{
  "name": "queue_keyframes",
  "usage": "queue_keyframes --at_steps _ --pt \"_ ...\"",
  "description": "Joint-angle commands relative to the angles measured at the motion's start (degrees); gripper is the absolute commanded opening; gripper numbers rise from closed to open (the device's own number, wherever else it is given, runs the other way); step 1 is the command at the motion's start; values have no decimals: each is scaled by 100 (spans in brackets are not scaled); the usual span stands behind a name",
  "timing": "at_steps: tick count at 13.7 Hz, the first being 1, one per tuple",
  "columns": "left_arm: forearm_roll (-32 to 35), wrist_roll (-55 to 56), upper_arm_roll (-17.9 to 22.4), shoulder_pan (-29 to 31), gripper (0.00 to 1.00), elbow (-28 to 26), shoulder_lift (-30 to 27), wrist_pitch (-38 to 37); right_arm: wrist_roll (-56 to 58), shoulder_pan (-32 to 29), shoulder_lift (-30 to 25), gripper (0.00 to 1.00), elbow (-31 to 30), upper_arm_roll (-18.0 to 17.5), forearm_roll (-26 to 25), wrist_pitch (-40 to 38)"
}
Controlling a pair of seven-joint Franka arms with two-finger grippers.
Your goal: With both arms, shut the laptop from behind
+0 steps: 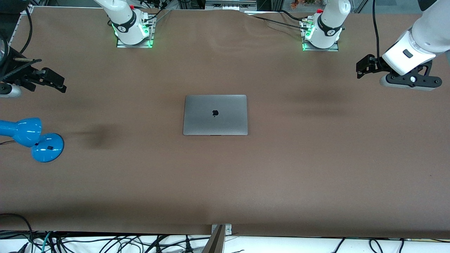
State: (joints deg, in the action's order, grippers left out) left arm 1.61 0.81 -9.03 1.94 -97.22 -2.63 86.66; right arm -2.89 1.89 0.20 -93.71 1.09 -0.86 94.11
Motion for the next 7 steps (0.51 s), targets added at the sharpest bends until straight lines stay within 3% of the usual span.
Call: queue_keyframes --at_steps 1,7 --pt "103 -107 -20 61 100 248 123 -123 -107 31 -46 100 -16 -4 -28 29" --pt "41 -116 164 158 100 169 -18 -264 -107 31 -38 100 -16 -4 -19 29"
